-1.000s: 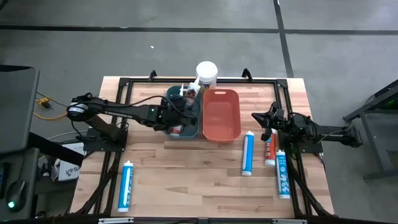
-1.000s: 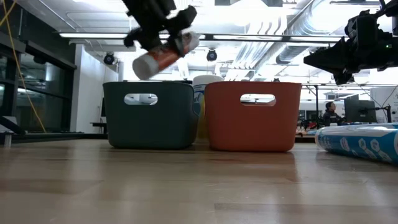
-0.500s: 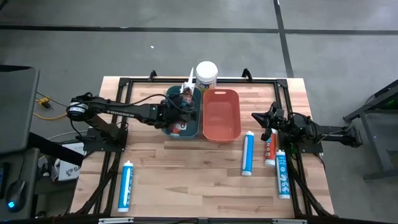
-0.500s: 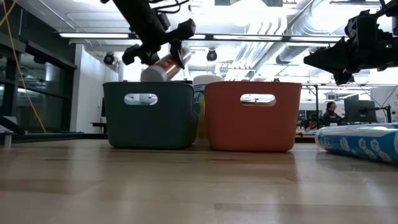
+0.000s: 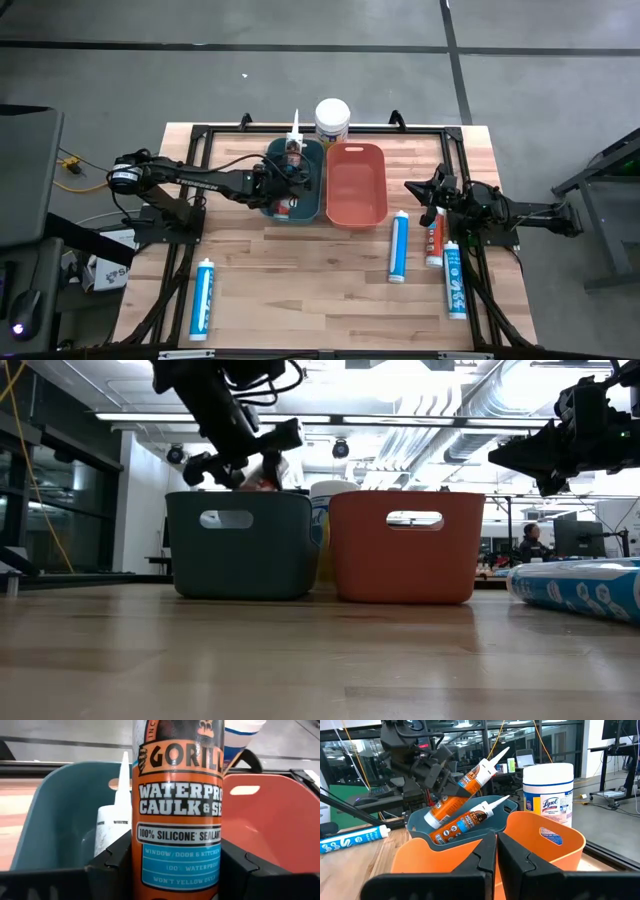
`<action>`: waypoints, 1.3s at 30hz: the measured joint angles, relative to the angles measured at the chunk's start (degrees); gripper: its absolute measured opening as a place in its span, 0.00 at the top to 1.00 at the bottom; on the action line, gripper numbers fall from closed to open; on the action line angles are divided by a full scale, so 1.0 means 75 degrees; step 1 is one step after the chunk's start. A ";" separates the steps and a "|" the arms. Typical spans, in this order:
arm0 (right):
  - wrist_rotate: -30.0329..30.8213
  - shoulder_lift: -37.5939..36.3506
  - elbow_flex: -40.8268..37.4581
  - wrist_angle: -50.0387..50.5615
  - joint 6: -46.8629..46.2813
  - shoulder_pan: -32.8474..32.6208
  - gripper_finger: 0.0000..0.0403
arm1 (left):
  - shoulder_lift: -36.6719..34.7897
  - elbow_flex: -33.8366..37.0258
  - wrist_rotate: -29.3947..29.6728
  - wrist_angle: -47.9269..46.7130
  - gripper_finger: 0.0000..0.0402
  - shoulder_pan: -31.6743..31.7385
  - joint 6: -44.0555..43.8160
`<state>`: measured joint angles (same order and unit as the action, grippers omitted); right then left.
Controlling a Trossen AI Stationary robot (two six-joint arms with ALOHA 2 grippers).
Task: Pick & place silicon tubes, Sealant and Lysol wipes
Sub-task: Put the bottom orange sealant into the blue bin, then put the bottom left blue sealant into the orange bin
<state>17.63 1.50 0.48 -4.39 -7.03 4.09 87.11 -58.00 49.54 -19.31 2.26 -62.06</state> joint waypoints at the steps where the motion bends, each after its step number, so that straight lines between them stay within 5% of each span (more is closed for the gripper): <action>1: 0.0000 0.0000 0.0001 -0.0002 0.0003 -0.0002 0.97 | 0.0077 0.0000 0.0018 0.0035 0.55 0.0003 -0.0003; 25: 0.0000 0.0000 0.0000 0.0001 0.0003 0.0000 0.97 | 0.0557 0.0012 -0.0217 0.0064 0.56 0.0000 0.0026; 32: 0.0000 0.0000 -0.0002 0.0001 0.0003 0.0001 0.97 | 0.0557 0.0000 -0.0151 -0.0023 0.34 0.0000 0.0038; 39: 0.0000 -0.0003 -0.0001 0.0001 0.0002 -0.0002 0.97 | 0.0557 -0.0012 -0.0154 -0.0040 0.29 0.0000 0.0038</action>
<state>17.63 1.48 0.47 -4.38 -7.01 4.08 91.29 -58.08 48.39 -19.61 2.26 -61.78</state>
